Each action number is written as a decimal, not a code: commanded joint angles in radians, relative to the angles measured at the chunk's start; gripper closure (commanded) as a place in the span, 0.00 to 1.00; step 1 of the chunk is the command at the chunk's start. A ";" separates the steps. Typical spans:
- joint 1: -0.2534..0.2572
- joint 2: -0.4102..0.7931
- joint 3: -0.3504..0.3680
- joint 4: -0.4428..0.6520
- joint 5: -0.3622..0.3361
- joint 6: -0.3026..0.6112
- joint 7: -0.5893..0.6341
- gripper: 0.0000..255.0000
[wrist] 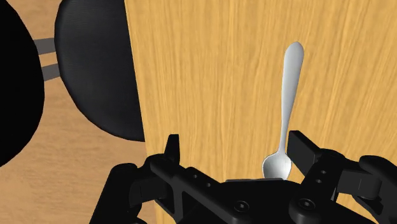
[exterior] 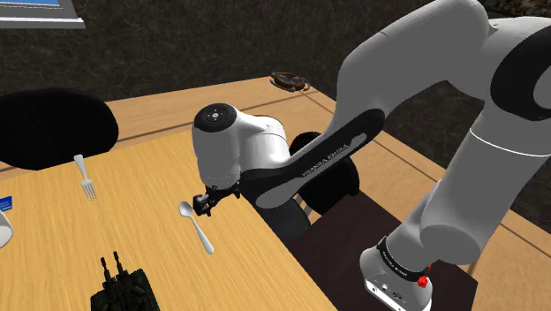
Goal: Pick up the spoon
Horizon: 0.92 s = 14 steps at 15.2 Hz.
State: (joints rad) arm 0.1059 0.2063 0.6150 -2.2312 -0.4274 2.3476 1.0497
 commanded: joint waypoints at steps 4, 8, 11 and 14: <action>0.114 0.218 -0.057 0.173 -0.168 -0.021 0.151 0.00; 0.172 0.315 -0.091 0.256 -0.224 -0.027 0.198 0.00; 0.184 0.346 -0.108 0.259 -0.250 -0.005 0.218 0.00; 0.199 0.384 -0.129 0.266 -0.279 0.020 0.242 0.00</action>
State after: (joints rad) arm 0.3000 0.5757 0.4939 -1.9687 -0.6956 2.3586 1.2831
